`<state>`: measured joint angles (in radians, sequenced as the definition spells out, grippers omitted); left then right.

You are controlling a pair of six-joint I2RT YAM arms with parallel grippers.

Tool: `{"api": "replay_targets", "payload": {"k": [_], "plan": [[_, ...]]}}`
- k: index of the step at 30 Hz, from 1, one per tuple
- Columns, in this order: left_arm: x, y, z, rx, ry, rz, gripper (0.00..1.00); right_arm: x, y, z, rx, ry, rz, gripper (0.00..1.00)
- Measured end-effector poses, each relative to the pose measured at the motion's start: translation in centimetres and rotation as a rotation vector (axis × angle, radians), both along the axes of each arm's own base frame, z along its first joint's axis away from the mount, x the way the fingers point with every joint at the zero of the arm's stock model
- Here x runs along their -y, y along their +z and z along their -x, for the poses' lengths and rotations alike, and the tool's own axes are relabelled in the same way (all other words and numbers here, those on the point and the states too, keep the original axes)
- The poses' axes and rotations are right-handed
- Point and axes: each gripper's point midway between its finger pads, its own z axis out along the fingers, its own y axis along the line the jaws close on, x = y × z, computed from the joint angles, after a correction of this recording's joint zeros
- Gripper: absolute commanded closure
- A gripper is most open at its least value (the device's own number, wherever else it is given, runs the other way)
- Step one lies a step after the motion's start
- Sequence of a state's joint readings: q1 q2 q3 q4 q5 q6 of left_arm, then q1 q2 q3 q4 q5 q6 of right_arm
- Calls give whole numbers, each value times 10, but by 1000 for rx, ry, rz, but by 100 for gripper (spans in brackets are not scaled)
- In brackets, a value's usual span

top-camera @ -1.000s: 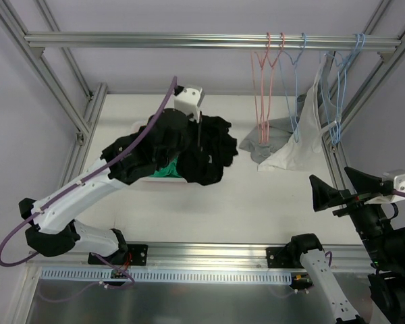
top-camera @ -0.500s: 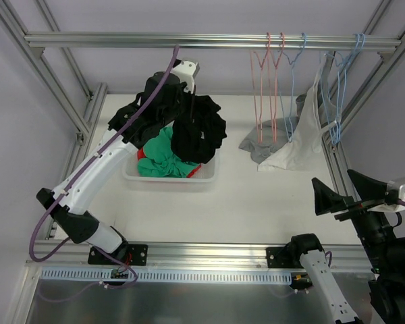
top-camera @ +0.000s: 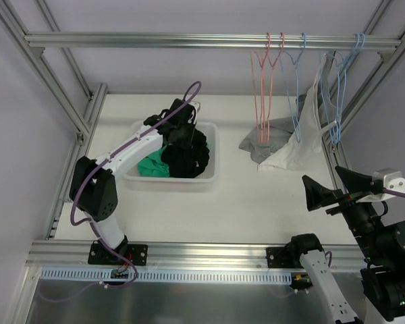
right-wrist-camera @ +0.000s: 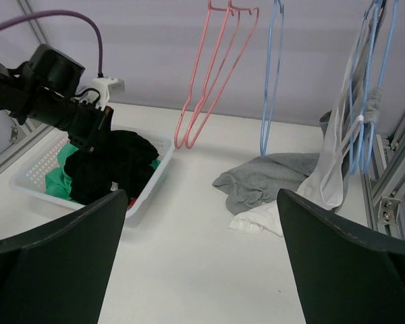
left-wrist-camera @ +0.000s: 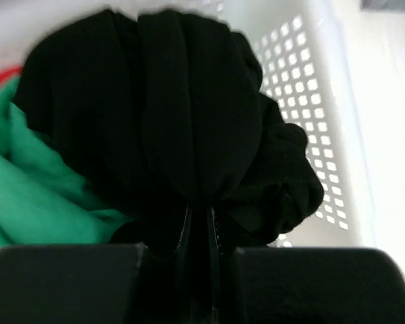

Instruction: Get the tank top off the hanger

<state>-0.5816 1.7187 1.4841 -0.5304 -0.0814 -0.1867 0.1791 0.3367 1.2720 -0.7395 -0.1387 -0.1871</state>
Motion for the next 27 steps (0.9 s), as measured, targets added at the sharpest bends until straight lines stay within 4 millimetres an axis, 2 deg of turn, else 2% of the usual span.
{"api": "replay_targets", "payload": {"k": [5,9,10,12,13,14,16,17,19,20,24,27], "plan": [[9,-36,10,-108,-7,23,100,-5,-5,-3,-12,22,-1,0],[12,-54,15,-152,7,33,100,-8,-9,-4,-24,42,-2,1],[11,-56,17,-159,17,34,86,-9,-9,-4,-24,47,-3,1],[11,-55,16,-157,31,39,70,-11,-8,-4,-22,59,-3,1],[10,-53,16,-155,41,44,57,-12,-8,-3,-20,64,-3,1],[9,-49,17,-147,47,50,51,-13,-8,-3,-21,68,-2,0],[9,-33,19,-124,61,78,39,-14,-9,-4,-27,74,-1,0],[8,-21,20,-101,67,95,29,-14,-9,-6,-34,74,1,0],[5,10,21,-41,78,141,18,-15,-13,-12,-75,71,8,1],[4,29,23,-4,83,170,1,-15,-17,-17,-105,67,16,1],[-9,103,31,161,108,271,1,-13,-40,-44,-247,32,50,1],[-32,145,43,267,176,309,1,-6,-60,-58,-350,-24,74,0]]}}
